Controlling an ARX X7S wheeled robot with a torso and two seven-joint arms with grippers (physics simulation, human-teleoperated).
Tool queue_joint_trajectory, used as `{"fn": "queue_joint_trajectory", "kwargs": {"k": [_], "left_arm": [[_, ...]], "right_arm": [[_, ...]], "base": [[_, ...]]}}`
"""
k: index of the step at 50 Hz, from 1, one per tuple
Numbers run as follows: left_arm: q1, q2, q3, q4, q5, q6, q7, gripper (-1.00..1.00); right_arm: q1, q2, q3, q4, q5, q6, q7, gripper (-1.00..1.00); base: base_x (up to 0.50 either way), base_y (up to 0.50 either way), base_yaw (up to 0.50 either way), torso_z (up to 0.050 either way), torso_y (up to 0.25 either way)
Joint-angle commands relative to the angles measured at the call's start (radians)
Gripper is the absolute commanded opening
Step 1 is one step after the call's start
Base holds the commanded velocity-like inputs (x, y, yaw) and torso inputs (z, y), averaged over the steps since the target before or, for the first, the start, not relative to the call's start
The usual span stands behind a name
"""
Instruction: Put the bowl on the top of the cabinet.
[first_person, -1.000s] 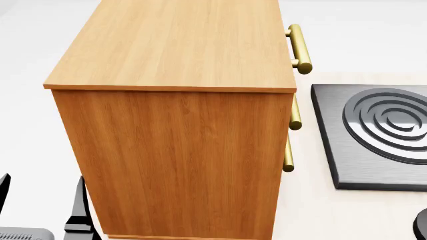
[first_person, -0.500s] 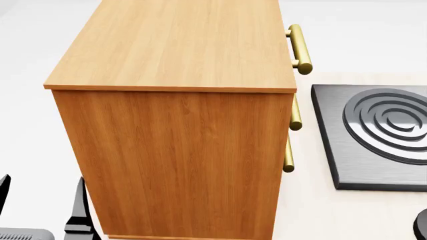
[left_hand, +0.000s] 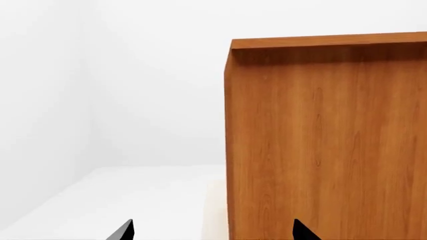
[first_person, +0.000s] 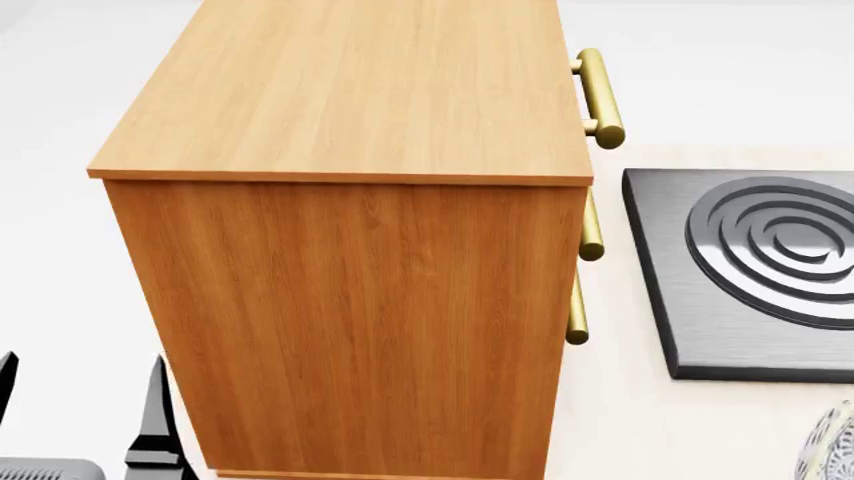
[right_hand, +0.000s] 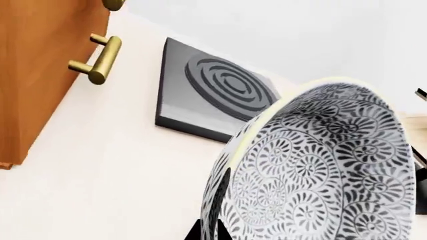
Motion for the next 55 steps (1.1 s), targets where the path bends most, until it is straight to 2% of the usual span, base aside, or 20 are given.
{"fn": "queue_joint_trajectory", "kwargs": {"k": [1,4,10,19,30,33,36,41,55], "left_arm": [[0.005,-0.003,-0.002,-0.008,-0.004,0.012,-0.001,1.0],[0.006,-0.005,-0.003,-0.006,-0.006,0.011,-0.002,1.0],[0.006,-0.005,-0.002,-0.007,-0.008,0.014,-0.003,1.0],[0.005,-0.006,0.001,-0.013,-0.008,0.017,-0.003,1.0],[0.004,-0.006,0.006,-0.027,-0.008,0.025,-0.004,1.0],[0.003,-0.005,0.008,-0.029,-0.008,0.026,-0.003,1.0],[0.003,-0.005,0.009,-0.031,-0.008,0.028,-0.003,1.0],[0.0,-0.006,0.01,-0.033,-0.01,0.027,-0.004,1.0],[-0.005,-0.007,0.02,-0.027,-0.013,0.02,-0.005,1.0]], "right_arm": [[0.302,0.017,0.053,-0.166,0.273,0.312,0.093,-1.0],[0.385,0.011,0.067,-0.173,0.362,0.376,0.127,-1.0],[0.593,0.003,0.107,-0.149,0.662,0.508,0.292,-1.0],[0.843,0.01,0.003,-0.043,0.922,0.539,0.51,-1.0],[1.118,0.018,-0.215,0.108,1.099,0.546,0.69,-1.0],[1.238,0.024,-0.294,0.166,1.186,0.528,0.771,-1.0],[1.263,0.025,-0.317,0.177,1.202,0.519,0.789,-1.0],[1.428,0.006,-0.453,0.284,1.302,0.486,0.902,-1.0],[1.84,0.024,-0.831,0.48,1.46,0.397,0.929,-1.0]], "base": [[0.0,0.0,0.0,0.0,0.0],[0.0,0.0,0.0,0.0,0.0],[0.0,0.0,0.0,0.0,0.0],[0.0,0.0,0.0,0.0,0.001],[0.0,0.0,0.0,0.0,0.0],[0.0,0.0,0.0,0.0,0.0],[0.0,0.0,0.0,0.0,0.003],[0.0,0.0,0.0,0.0,0.0],[0.0,0.0,0.0,0.0,0.0]]}}
